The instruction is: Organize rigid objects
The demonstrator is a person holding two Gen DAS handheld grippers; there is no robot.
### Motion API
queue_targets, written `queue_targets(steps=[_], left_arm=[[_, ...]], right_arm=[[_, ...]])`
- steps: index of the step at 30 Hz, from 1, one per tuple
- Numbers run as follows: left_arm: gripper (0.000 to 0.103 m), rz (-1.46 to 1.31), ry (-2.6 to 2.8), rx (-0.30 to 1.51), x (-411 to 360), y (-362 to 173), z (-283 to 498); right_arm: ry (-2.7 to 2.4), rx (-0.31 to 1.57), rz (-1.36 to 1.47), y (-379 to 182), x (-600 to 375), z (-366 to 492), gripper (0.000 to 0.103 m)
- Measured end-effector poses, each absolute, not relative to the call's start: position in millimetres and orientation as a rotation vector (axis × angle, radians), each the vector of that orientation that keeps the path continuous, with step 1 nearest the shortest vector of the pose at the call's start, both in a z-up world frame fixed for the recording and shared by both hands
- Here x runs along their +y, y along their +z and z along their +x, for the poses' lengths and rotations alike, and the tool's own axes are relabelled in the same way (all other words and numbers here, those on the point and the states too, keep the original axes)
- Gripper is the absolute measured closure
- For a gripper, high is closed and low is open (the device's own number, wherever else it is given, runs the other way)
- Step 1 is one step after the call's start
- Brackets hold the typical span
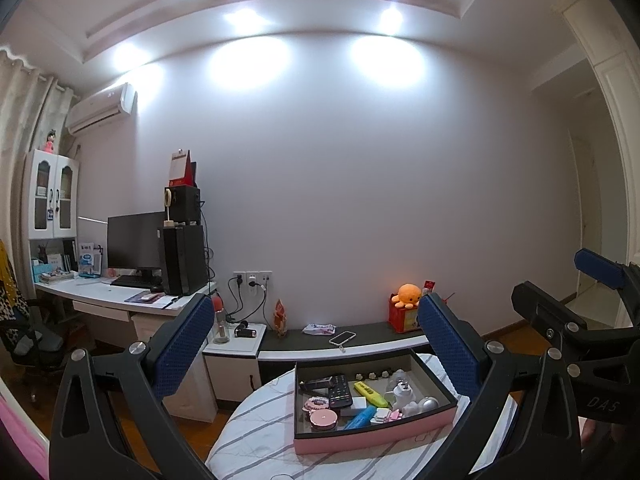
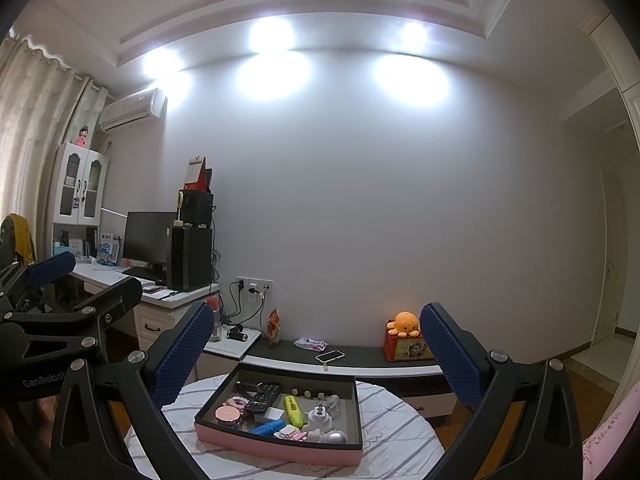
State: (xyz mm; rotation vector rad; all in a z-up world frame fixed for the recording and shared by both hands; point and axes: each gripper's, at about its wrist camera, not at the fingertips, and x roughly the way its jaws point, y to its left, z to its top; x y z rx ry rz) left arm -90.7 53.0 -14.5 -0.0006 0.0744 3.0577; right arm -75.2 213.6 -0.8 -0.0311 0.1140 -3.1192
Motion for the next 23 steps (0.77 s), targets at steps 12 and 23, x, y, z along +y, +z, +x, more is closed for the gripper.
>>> queue_targets(steps=[12,23], left_arm=[[0.000,-0.005,3.061,0.083,53.0,-16.0,-90.2],[0.000,-0.018,3.061,0.082,52.6,-16.1,-89.8]], right_arm=[[-3.120,0.113,-0.019,-2.1,215.0,-76.9,0.000],[-3.123,0.113,-0.012,-1.9,215.3,-78.0,0.000]])
